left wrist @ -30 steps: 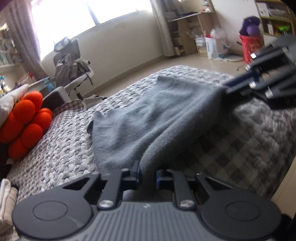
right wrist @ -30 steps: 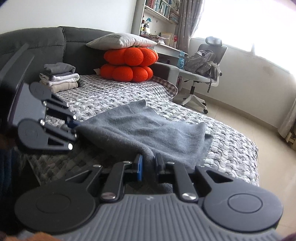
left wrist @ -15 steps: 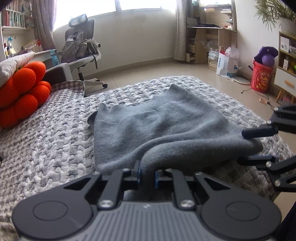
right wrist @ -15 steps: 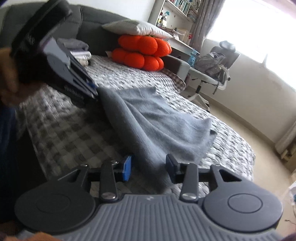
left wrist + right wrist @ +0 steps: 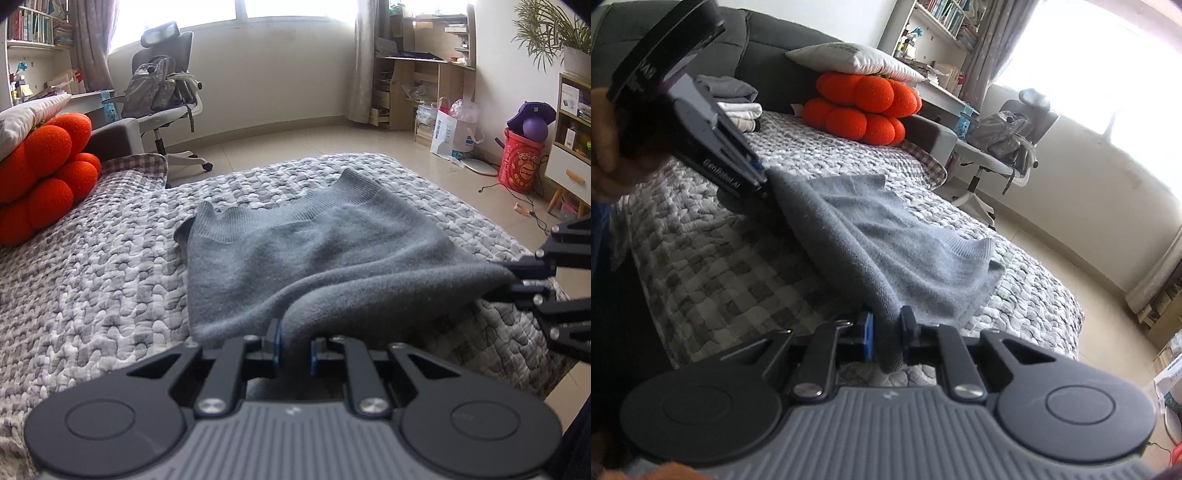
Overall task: Fold clothes
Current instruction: 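Close both grippers on the grey sweater's edge, then lift the sweater edge with both grippers and fold it over the sweater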
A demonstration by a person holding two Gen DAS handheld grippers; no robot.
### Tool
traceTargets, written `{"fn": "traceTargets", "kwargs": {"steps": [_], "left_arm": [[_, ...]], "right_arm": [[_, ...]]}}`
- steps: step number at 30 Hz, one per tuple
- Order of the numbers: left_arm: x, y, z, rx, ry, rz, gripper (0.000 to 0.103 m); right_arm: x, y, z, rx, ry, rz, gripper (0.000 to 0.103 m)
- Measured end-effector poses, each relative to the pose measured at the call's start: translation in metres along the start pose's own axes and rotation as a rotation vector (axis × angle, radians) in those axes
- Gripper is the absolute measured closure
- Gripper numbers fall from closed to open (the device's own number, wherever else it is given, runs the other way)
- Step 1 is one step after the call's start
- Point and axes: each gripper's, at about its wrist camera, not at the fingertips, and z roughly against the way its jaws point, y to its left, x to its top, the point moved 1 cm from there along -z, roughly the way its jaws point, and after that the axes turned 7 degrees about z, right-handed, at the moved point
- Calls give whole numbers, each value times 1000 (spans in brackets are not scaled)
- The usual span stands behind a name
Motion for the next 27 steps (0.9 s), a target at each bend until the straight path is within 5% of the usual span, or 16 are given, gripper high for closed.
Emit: {"fn": "traceTargets", "kwargs": {"steps": [8, 11, 14, 20, 27], "left_arm": [[-6, 2, 2, 7, 2, -40, 80], [-4, 17, 0, -12, 31, 26, 67], [-3, 26, 0, -30, 37, 52, 66], [3, 28, 8, -53, -2, -4, 82], [25, 30, 15, -82, -57, -77, 86]], "right_arm": [[2, -6, 6, -7, -29, -33, 90], [4, -9, 9, -13, -46, -47, 90], [5, -13, 10, -9, -59, -80, 90], [8, -20, 9, -12, -78, -133, 90], [14, -35, 13, -10, -121, -211, 90]]}}
